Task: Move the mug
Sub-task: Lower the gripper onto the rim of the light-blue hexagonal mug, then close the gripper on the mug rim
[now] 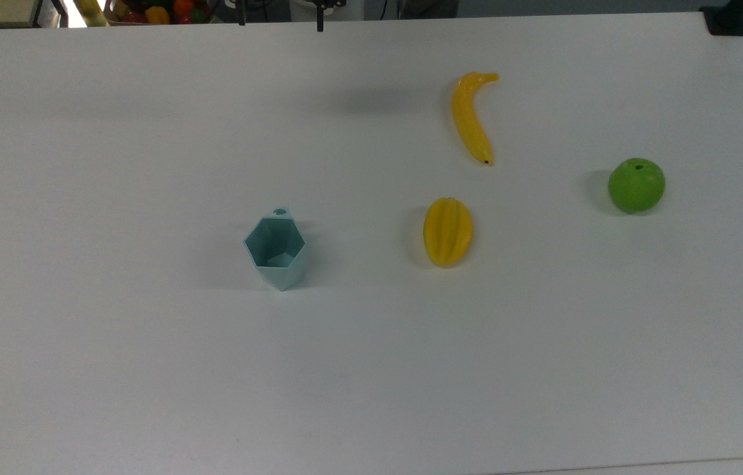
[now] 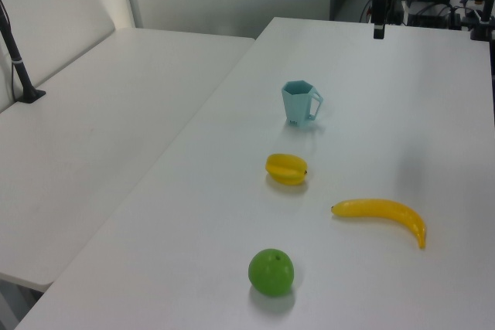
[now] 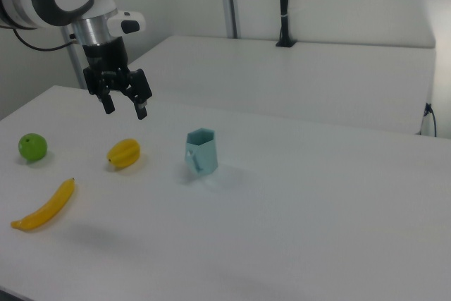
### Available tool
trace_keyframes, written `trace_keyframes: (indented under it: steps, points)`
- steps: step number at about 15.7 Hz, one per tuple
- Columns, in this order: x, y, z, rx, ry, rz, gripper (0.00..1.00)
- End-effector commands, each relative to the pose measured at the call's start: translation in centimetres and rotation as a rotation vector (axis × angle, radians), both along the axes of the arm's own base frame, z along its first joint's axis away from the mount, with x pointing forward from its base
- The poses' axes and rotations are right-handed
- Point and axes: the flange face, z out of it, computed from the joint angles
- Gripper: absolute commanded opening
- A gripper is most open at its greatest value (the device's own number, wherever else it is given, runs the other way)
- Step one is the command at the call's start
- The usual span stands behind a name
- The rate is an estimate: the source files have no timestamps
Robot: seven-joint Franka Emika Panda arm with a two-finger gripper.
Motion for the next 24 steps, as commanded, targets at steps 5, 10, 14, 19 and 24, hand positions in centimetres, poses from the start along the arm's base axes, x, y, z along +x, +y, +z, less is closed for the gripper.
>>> trace_keyframes:
  steps: [5, 10, 14, 19, 24]
  points:
    - [4.3, 0.0, -4.9, 0.031, -0.090, 0.022, 1.00]
    - [8.0, -0.1, -11.7, 0.034, -0.132, 0.020, 1.00]
    - [10.2, 0.1, -17.8, 0.030, -0.156, 0.021, 0.98]
    - [11.2, -0.4, -21.6, -0.015, -0.172, 0.010, 0.90]
    - [11.8, -0.5, -22.6, -0.013, -0.212, 0.008, 0.48]
